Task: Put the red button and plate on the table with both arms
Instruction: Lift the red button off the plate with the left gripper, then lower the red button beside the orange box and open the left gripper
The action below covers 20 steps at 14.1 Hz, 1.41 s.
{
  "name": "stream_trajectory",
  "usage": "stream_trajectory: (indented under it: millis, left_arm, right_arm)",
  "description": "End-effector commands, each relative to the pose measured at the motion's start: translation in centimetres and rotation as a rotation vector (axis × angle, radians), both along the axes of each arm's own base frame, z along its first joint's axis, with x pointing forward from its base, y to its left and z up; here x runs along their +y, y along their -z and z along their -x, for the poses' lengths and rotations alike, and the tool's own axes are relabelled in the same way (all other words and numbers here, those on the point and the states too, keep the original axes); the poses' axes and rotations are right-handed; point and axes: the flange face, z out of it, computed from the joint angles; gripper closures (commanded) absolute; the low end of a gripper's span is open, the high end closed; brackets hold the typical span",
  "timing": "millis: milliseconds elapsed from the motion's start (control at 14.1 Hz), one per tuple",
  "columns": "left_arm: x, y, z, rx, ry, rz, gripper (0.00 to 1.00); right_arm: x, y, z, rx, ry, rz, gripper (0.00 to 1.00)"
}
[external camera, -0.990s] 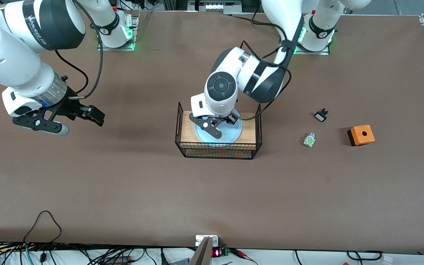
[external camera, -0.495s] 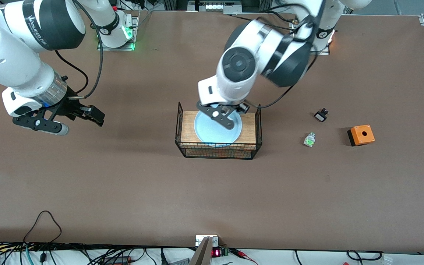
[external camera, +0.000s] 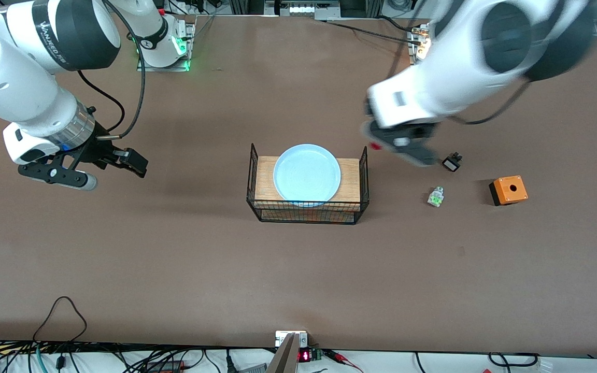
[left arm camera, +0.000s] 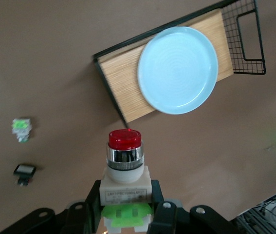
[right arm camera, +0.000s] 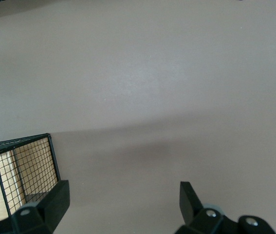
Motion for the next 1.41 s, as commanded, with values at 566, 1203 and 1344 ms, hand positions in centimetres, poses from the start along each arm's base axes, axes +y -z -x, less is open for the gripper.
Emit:
stream_trajectory:
  millis: [566,1203,1344]
  left_arm:
    - [19.9,-4.2,0.1,-0.093,-0.036,-0.158,0.66]
    - [23.3,8.9,-4.5,-0.141,-0.020,-0.208,0.68]
    - [22.1,12.2,-5.0,-0.153,-0.014,-0.209,0.67]
  right_arm:
    - [0.3,-0.3,-0.1,0.007,-0.014,-0.006,0.00]
    - [1.4,1.0,-0.4,0.012,-0.030,-0.002,0.00]
    - [1.4,1.8,-0.9,0.011,-0.027,-0.003,0.00]
